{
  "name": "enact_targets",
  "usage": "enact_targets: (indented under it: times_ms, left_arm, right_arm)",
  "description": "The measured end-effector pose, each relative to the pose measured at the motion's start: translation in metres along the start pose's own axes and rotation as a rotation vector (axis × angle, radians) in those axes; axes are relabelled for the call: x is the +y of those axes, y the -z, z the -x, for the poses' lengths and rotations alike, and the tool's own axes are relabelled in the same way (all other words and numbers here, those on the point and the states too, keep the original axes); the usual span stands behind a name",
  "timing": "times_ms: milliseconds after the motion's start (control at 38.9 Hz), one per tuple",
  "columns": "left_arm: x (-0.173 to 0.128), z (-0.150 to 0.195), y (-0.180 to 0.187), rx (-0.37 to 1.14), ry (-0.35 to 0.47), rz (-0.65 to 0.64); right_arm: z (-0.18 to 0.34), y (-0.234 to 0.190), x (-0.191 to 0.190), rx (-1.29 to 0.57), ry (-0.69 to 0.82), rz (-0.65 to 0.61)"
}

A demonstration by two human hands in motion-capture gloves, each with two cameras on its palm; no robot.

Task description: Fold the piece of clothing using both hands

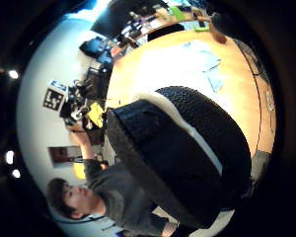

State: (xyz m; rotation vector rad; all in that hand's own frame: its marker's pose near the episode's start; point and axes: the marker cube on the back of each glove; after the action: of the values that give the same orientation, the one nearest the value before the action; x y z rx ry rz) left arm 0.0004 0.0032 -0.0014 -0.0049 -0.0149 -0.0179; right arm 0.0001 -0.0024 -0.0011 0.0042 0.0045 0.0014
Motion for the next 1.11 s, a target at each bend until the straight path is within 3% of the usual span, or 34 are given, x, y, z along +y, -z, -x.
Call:
enact_targets:
  times_ms: [154,257,566,668,1105]
  left_arm:
    - [-0.002,0.002,-0.003,-0.028,0.032,0.009]
    - [0.007,0.0,-0.005,0.0,0.006,0.035]
    - [0.009,0.017,-0.016,0.172,0.01,0.051]
    - [0.01,0.021,-0.018,0.161,0.032,0.052]
    - [-0.032,0.036,-0.035,0.126,0.11,-0.053]
  right_arm:
    - [0.005,0.004,-0.003,0.0,0.018,-0.034]
    - [0.013,0.004,-0.003,0.002,0.038,-0.055]
    - [0.02,0.007,-0.021,0.048,0.02,-0.012]
    - [0.018,0.007,-0.023,0.065,0.007,0.014]
    - [0.026,-0.015,-0.048,0.172,0.02,0.14]
